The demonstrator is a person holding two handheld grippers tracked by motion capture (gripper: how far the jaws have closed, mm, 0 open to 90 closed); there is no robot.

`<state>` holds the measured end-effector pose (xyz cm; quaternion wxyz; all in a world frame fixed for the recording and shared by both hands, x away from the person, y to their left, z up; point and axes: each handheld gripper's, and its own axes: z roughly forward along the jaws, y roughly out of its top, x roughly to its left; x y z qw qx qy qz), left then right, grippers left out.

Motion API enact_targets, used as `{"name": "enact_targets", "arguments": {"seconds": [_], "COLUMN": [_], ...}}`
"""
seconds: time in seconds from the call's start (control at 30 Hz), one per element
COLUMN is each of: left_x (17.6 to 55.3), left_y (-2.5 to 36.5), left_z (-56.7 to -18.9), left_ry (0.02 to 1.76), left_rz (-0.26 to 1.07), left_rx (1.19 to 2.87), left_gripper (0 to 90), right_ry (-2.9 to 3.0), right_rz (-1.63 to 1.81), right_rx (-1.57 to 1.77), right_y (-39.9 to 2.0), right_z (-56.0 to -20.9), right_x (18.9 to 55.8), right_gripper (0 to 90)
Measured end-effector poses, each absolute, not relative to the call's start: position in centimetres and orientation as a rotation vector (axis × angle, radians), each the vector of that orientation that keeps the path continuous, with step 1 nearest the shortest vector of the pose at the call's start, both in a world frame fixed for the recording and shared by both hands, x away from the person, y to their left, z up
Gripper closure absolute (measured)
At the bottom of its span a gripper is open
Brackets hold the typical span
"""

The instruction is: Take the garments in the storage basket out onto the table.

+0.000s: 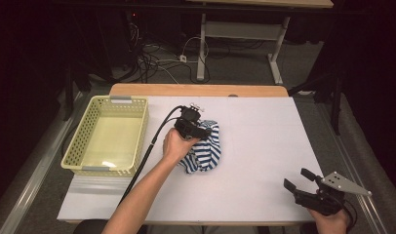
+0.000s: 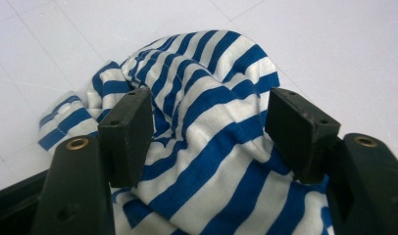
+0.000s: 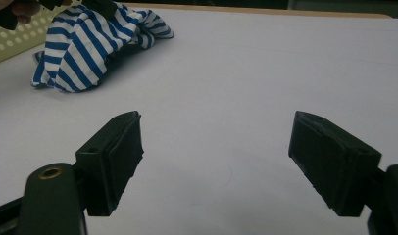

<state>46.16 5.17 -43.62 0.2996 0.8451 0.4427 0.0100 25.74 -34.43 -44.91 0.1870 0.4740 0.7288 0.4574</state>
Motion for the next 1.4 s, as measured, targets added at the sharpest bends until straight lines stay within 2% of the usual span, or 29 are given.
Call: {"name": "enact_targets", "arguments": {"seconds": [1.4], "left_x": [44.8], "left_y": [7.4], "left_z": [-40.3], "left_ry": [1.116], "left_rz": [0.082], "left_rx": [2.232], "left_gripper": [33.8], "right_ry": [2.052], "right_rz": [1.29], "right_rx": [1.332], "right_y": [-34.4], "right_z": [-44.9], "right_x": [25.7], "right_gripper": [21.3]}}
